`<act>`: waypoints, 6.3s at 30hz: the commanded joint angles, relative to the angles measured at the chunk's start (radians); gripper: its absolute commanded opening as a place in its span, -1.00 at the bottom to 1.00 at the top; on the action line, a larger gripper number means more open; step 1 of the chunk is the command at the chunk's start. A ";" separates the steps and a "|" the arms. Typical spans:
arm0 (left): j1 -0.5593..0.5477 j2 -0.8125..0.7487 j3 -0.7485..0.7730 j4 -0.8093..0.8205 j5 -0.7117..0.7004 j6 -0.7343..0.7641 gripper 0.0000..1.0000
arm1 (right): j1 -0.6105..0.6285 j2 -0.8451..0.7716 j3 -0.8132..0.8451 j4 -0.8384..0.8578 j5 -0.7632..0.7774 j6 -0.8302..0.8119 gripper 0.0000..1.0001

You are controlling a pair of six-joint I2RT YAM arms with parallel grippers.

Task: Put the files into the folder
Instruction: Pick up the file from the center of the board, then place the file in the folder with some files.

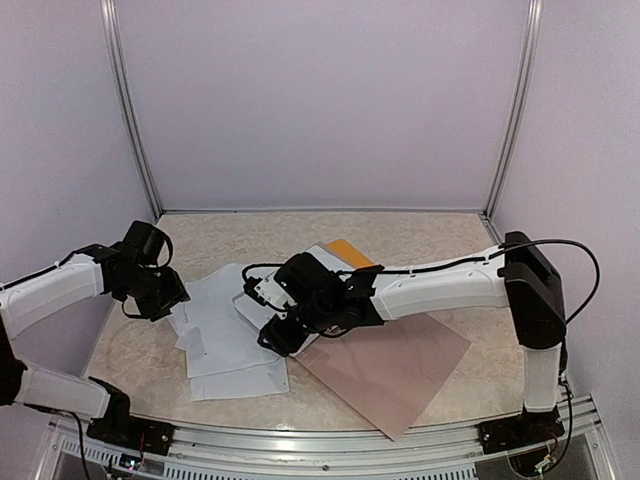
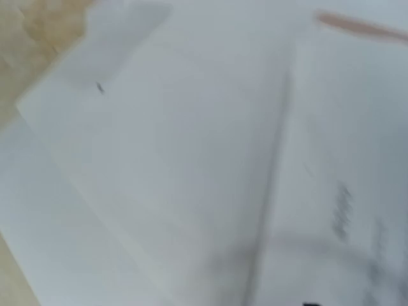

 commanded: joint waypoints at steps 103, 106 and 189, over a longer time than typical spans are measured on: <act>0.079 0.142 0.016 0.022 0.085 0.176 -1.00 | -0.039 0.304 0.098 0.079 -0.204 0.052 0.01; 0.079 0.128 0.025 0.009 0.084 0.185 -1.00 | -0.039 0.296 0.099 0.075 -0.203 0.048 0.02; -0.365 0.429 0.297 -0.015 -0.009 0.176 -0.70 | -0.483 -0.390 -0.554 0.126 -0.106 0.174 0.53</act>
